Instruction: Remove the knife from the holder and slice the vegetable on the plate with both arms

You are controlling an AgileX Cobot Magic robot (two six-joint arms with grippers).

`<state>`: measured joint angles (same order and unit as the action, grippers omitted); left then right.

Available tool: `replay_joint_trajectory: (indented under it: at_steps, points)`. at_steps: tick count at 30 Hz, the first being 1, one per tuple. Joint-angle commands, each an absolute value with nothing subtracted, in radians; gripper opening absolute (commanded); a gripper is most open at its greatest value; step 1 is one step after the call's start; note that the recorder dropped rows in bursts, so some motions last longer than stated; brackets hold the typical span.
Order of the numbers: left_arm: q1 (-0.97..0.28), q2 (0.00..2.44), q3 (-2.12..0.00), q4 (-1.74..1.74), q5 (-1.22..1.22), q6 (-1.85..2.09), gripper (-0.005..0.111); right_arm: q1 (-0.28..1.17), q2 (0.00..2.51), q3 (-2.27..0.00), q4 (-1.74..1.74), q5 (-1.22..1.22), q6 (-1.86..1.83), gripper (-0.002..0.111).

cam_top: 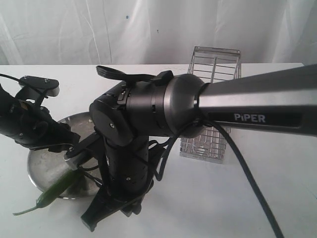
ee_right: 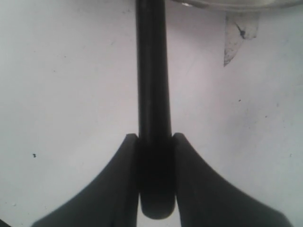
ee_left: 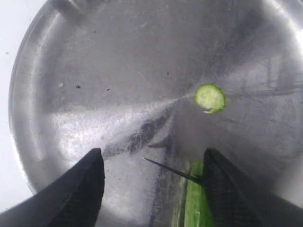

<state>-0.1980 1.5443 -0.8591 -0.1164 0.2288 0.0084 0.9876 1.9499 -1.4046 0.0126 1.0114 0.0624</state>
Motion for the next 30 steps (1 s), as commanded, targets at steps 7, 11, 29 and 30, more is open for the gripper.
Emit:
replay_joint_trajectory:
  at_steps: [7, 11, 29, 30]
  points:
    - [-0.197, 1.535, -0.851, -0.146, 0.334, -0.010, 0.064, 0.985, 1.948, -1.412, 0.000, 1.027, 0.055, 0.000]
    - [-0.199, 1.535, -0.851, -0.193, 0.380, 0.016, 0.064, 0.985, 1.948, -1.412, 0.000, 1.020, 0.055, 0.000]
    - [-0.099, 1.564, -0.851, -0.482, 0.448, 0.320, 0.064, 0.985, 1.948, -1.412, 0.000, 1.011, 0.048, 0.000]
    - [-0.094, 1.564, -0.851, -0.535, 0.455, 0.374, 0.064, 0.985, 1.948, -1.412, 0.000, 1.010, 0.048, 0.000]
